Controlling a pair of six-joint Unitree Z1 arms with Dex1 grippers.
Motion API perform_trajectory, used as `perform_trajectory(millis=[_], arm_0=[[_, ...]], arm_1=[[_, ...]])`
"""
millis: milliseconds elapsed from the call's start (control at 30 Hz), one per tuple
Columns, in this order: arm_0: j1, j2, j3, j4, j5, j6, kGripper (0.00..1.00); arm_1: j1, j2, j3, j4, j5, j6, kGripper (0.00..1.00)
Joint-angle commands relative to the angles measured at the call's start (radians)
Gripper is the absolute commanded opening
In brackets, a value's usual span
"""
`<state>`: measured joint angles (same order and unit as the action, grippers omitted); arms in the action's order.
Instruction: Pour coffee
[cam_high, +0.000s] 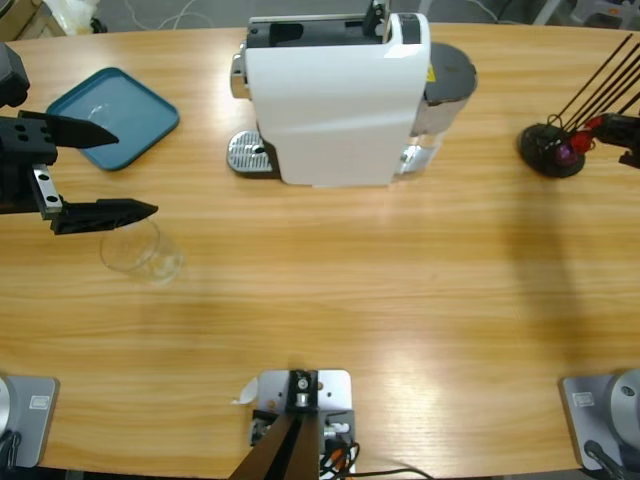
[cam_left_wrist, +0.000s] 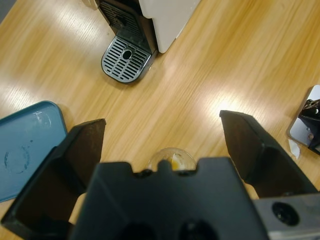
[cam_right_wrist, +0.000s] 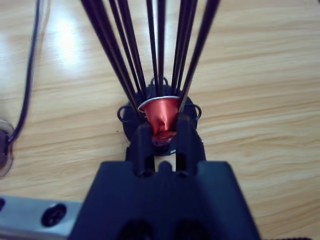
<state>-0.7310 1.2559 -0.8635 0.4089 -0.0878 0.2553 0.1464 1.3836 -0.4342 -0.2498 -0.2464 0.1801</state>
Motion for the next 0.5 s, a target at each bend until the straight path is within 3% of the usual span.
perform_trajectory(millis=[33,500], arm_0=[[0.007,-0.02,0.043,-0.007,0.0,-0.004,0.987],[0.007,-0.018,0.052,-0.018,0.0,-0.005,0.987]], arm_1=[[-0.015,-0.046,-0.03,0.052,-0.016,-0.028,0.0],[-0.015,-0.122,-0.184,0.193,-0.021,-0.058,0.0]])
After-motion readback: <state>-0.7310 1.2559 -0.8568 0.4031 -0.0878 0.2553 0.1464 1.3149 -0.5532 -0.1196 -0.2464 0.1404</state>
